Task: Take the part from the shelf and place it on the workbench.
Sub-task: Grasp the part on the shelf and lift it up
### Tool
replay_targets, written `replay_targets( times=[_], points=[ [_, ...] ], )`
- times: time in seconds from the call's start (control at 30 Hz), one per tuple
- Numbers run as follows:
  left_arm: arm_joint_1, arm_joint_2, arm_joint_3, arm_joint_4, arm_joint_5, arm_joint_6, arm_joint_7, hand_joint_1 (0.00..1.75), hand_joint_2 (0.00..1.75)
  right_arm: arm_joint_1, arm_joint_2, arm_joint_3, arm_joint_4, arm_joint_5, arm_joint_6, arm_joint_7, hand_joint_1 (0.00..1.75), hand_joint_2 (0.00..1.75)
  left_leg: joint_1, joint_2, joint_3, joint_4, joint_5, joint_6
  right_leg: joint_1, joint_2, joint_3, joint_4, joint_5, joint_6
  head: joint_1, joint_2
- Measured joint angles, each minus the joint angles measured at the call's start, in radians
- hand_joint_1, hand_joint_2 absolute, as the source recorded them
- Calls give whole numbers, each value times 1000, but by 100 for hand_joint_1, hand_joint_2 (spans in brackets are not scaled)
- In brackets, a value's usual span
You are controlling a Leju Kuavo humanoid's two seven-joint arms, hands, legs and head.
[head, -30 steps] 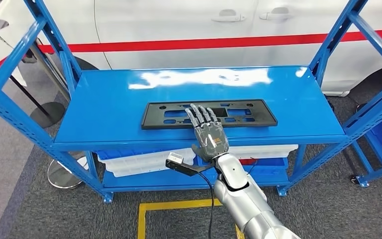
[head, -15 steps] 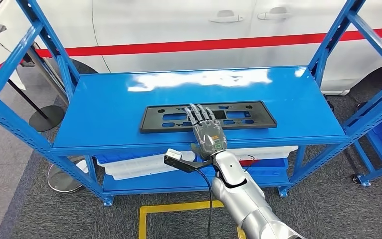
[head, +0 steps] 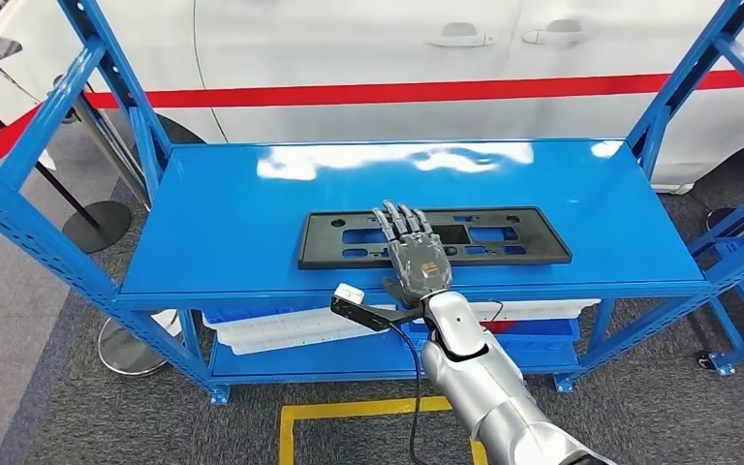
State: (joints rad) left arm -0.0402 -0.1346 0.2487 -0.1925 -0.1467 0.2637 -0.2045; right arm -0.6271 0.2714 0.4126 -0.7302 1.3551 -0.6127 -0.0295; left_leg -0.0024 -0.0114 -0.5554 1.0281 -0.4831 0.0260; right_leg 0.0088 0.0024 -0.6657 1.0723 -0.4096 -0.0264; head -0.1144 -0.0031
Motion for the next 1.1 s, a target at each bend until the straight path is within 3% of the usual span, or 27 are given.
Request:
replay_targets(
  times=[0.07,0.17,0.3,0.4,0.47,0.53,0.6,0.63,0.7,0.77,0.83,0.87,0.9,0.93,1.03,1.1],
  points=[
    [-1,0,0,0,-1,4,4,0,0,-16,-2,-7,14,12,1,21,0,175,2,0,1,-3,-4,-9,6,1,15,-31,-1,-7,0,0],
    [-2,3,0,0,-2,6,5,0,0,-45,-5,-18,37,29,3,49,0,175,2,3,3,7,-19,-25,-3,2,32,-56,-1,-6,0,0],
    [-1,7,0,0,-4,9,6,0,0,-68,-7,-24,56,45,6,71,161,175,1,5,-34,90,-66,-37,-11,1,48,-72,0,-7,0,0],
    [-1,7,0,0,-4,9,6,0,0,-69,-7,-25,57,46,6,73,164,175,2,5,-37,97,-69,-38,-11,0,48,-72,0,-7,0,0],
    [-2,8,0,0,-7,8,6,0,0,-76,-9,-31,69,57,9,89,171,175,6,5,-82,178,-100,-42,-11,-1,49,-72,-3,-9,0,0],
    [-1,14,0,0,-16,5,7,0,0,-91,-22,-51,98,82,37,127,175,175,15,6,-89,150,-53,-48,-12,-1,55,-66,-11,-1,0,0],
    [-2,19,0,0,-25,1,9,0,0,-101,-38,-71,121,97,66,151,175,175,19,6,-43,19,29,-41,-12,2,58,-59,-18,14,0,0],
    [-2,19,0,0,-28,0,12,0,0,-103,-43,-77,126,97,70,152,175,175,17,5,-30,-10,36,-31,-11,3,57,-58,-19,22,0,0],
    [-2,19,0,0,-32,0,17,0,0,-101,-49,-84,131,97,75,152,175,175,18,6,-28,-16,41,-17,-15,2,53,-46,-29,32,0,0],
    [-2,19,0,0,-34,-2,18,0,0,-100,-57,-89,135,97,81,152,175,175,21,8,-26,-22,45,-6,-18,2,18,31,-76,41,0,0],
    [-2,19,0,0,-35,-6,18,0,0,-97,-66,-93,139,97,90,149,175,175,21,8,-26,-22,45,-1,-21,2,-46,166,-138,48,0,0],
    [-2,19,0,0,-35,-7,18,0,0,-94,-70,-94,140,97,93,147,175,175,21,7,-26,-21,44,-1,-22,2,-71,216,-151,49,0,0],
    [-2,20,0,0,-35,-8,18,0,0,-92,-73,-94,141,97,96,146,175,175,21,6,-24,-21,44,-1,-23,1,-80,232,-146,50,0,0],
    [-1,20,0,0,-35,-9,18,0,0,-92,-75,-94,141,97,99,144,175,175,21,5,-22,-21,42,-2,-24,1,-68,206,-122,49,0,0],
    [-2,19,0,0,-33,-8,18,0,0,-93,-78,-96,139,96,106,133,175,175,19,0,-14,-19,35,-11,-22,0,30,6,-32,40,0,0],
    [-2,19,0,0,-31,-5,18,0,0,-92,-77,-96,138,89,106,114,175,175,16,-1,-12,-18,32,-22,-17,1,56,-50,-23,32,0,0]
  ],
)
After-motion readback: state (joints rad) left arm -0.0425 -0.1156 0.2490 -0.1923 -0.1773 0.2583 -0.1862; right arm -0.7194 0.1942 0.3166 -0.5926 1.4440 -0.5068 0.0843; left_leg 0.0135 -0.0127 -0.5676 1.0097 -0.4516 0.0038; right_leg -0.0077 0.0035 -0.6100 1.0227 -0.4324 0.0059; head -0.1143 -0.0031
